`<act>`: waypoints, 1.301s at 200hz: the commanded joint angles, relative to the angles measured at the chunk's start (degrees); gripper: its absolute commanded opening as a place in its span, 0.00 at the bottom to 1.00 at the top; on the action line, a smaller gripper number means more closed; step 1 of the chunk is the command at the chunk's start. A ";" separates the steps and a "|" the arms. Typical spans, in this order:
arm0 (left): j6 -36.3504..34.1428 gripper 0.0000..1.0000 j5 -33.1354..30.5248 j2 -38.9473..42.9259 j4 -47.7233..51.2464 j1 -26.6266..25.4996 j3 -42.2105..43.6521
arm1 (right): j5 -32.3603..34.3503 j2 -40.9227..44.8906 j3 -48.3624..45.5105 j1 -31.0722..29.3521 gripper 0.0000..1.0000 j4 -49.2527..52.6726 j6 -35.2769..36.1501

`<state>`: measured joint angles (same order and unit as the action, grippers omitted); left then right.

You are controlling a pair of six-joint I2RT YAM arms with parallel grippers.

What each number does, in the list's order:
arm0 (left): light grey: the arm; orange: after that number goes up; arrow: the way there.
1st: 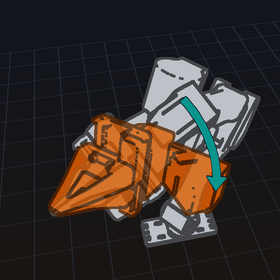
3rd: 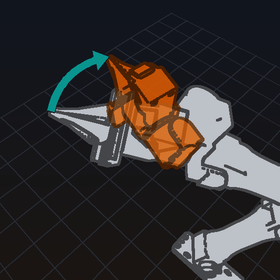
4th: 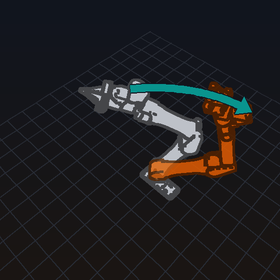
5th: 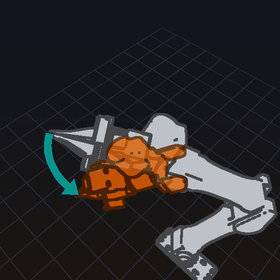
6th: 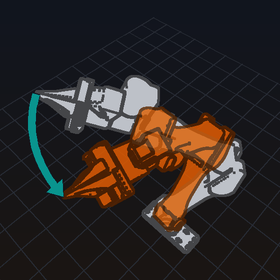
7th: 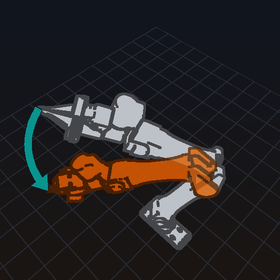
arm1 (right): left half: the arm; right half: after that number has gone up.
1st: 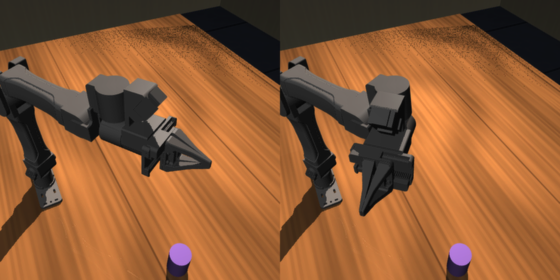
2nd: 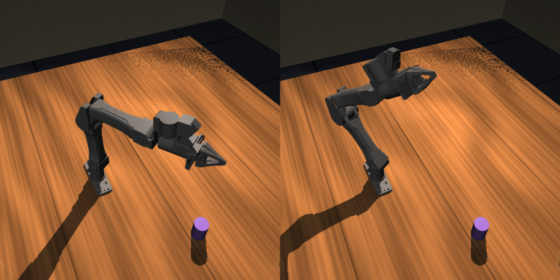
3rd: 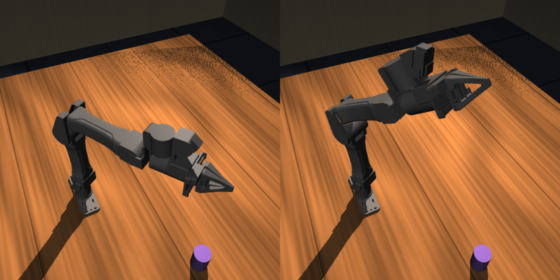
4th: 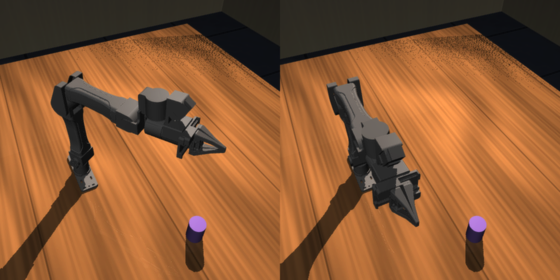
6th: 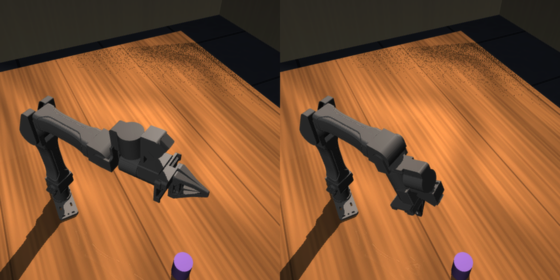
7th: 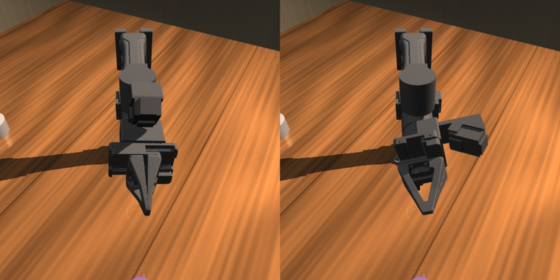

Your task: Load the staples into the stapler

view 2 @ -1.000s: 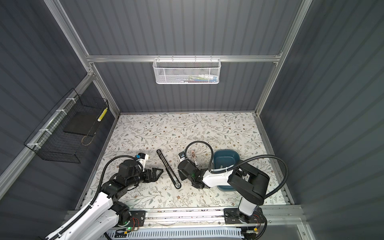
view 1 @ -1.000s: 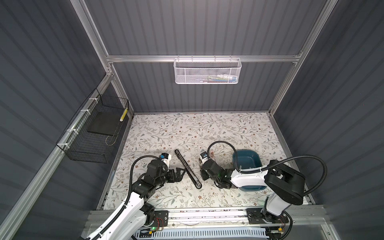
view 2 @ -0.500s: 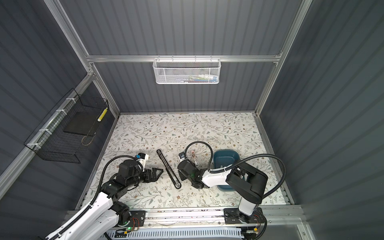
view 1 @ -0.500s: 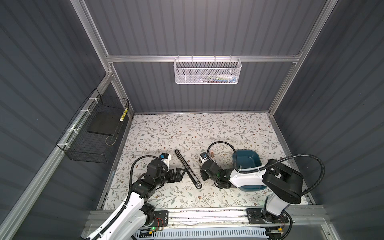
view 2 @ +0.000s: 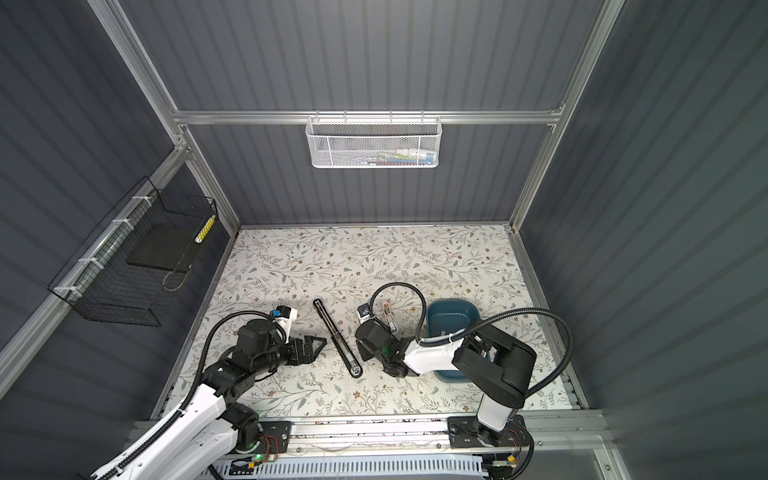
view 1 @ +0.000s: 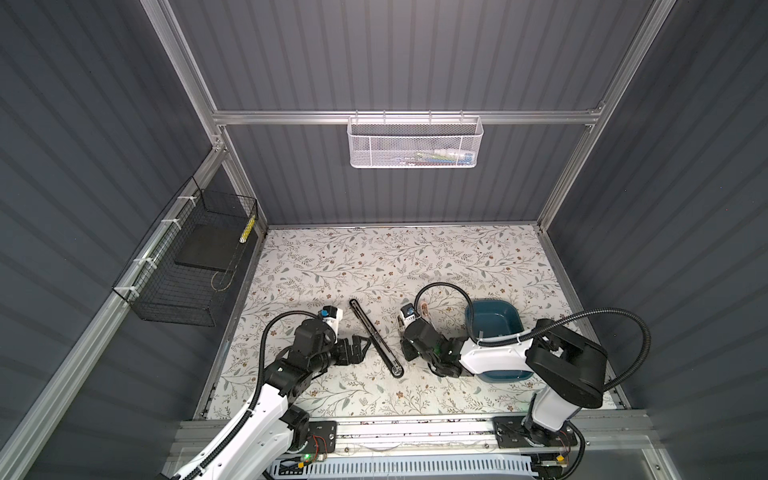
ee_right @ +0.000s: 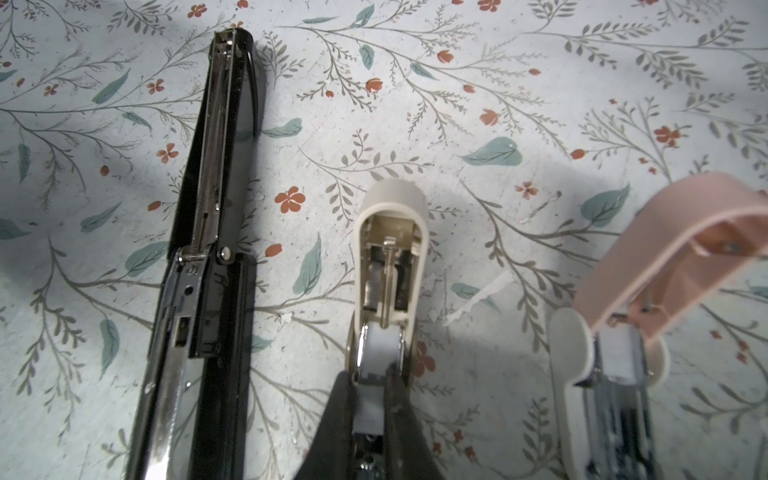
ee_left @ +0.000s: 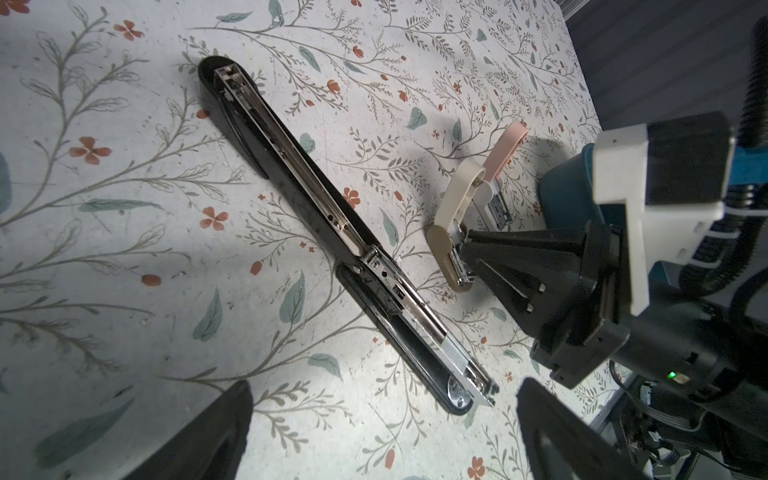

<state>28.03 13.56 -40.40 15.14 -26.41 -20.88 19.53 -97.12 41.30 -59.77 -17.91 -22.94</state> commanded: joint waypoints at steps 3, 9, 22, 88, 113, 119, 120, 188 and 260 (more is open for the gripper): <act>-1.13 0.99 0.41 0.05 -0.11 0.22 0.36 | 1.11 1.15 0.00 0.19 0.10 0.91 -0.18; -1.14 0.99 0.37 0.08 -0.14 0.22 0.35 | 1.12 1.06 0.14 0.18 0.10 1.03 -0.18; -1.13 0.99 0.37 0.07 -0.11 0.22 0.33 | 1.34 0.93 0.19 0.19 0.10 1.12 -0.22; -1.09 0.99 0.35 0.00 -0.15 0.22 0.30 | 1.67 1.47 -0.34 0.27 0.10 1.10 -0.52; -1.18 1.00 0.35 0.01 -0.11 0.22 0.33 | 1.74 1.75 -0.65 0.27 0.09 1.04 -0.48; -1.09 0.99 0.41 0.02 -0.16 0.22 0.32 | 1.78 2.01 -0.76 0.27 0.10 0.95 -0.53; -1.12 0.99 0.41 0.00 -0.18 0.22 0.32 | 1.76 2.02 -0.82 0.27 0.10 0.95 -0.53; -1.07 0.99 0.37 -0.02 -0.14 0.22 0.37 | 0.94 1.70 -0.94 0.27 0.10 0.70 -0.62; -1.10 1.00 0.32 0.01 -0.05 0.27 0.34 | 0.34 0.66 -1.31 0.70 0.10 -0.11 -1.12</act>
<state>28.03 13.56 -40.38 15.14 -26.41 -20.88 19.79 -95.39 40.56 -59.53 -17.96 -23.35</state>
